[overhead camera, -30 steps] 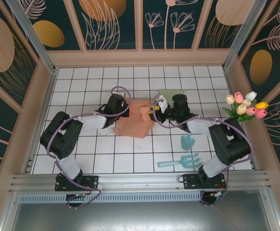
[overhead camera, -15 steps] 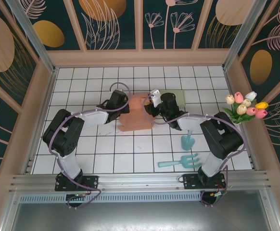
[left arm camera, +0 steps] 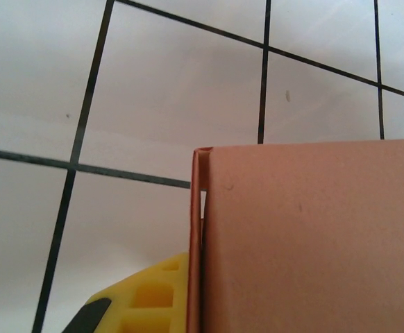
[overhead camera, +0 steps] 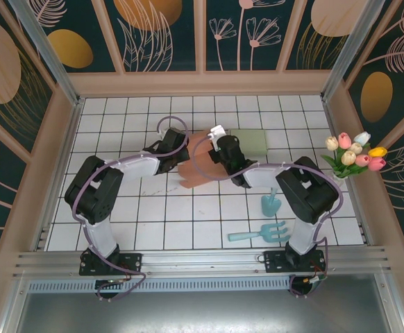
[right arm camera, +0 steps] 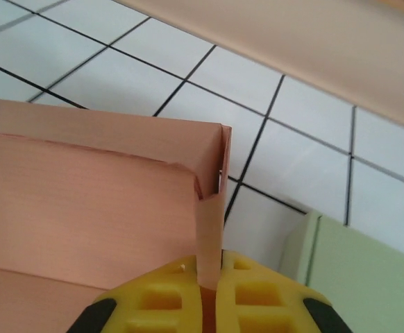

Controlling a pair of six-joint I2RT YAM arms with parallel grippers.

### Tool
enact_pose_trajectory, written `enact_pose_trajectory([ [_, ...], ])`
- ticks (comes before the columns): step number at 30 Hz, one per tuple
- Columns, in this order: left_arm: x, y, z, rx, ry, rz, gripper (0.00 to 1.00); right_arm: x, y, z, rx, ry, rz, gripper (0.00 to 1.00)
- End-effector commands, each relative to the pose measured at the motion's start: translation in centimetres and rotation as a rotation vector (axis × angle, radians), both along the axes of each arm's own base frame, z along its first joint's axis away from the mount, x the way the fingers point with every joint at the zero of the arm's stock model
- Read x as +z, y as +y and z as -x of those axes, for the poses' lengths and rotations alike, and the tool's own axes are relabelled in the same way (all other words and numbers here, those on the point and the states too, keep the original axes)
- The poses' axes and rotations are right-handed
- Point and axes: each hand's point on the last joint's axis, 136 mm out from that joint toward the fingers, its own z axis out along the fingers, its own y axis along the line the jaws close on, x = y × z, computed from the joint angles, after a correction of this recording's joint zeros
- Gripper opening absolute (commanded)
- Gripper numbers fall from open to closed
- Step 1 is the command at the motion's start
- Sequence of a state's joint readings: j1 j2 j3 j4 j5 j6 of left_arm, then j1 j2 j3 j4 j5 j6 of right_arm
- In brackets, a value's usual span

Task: Fold the paper box

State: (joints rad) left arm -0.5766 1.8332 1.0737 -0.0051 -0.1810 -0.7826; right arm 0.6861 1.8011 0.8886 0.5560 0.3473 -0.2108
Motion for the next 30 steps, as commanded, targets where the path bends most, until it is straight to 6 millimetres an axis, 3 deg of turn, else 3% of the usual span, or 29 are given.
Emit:
enact_pose_trajectory([
  [1,1.0,-1.7,1.5,0.07,0.076,0.117,0.0,0.1,-0.9,-0.5,-0.104,-0.075,0.106,0.0],
  [6,0.7,-1.0,2.2,0.193,0.154,0.111,0.0,0.7,-3.2,-1.2,-0.263,-0.147,0.202,0.0],
  [11,1.8,-2.4,2.6,0.17,0.145,0.157,0.0,0.7,-4.1,-1.7,-0.331,-0.172,0.23,0.0],
  [18,2.8,-3.6,2.8,0.136,0.134,0.214,0.0,-0.2,-3.7,-2.0,-0.335,-0.175,0.253,0.0],
  [22,3.0,-3.2,2.6,0.14,0.109,0.191,0.0,-0.5,-0.9,-1.4,-0.178,-0.113,0.112,0.0],
  [24,3.0,-2.8,2.4,0.149,0.093,0.165,0.0,-0.2,0.7,-0.6,-0.074,-0.059,-0.005,0.06],
  [26,2.7,-2.2,2.1,0.158,0.078,0.121,0.0,0.8,1.4,0.3,-0.008,-0.029,-0.099,0.2],
  [28,2.5,-1.7,1.8,0.162,0.065,0.072,0.0,1.9,1.5,1.1,0.022,-0.028,-0.146,0.28],
  [30,2.3,-1.1,1.4,0.161,0.048,0.02,0.0,3.2,1.3,2.0,0.042,-0.033,-0.188,0.42],
])
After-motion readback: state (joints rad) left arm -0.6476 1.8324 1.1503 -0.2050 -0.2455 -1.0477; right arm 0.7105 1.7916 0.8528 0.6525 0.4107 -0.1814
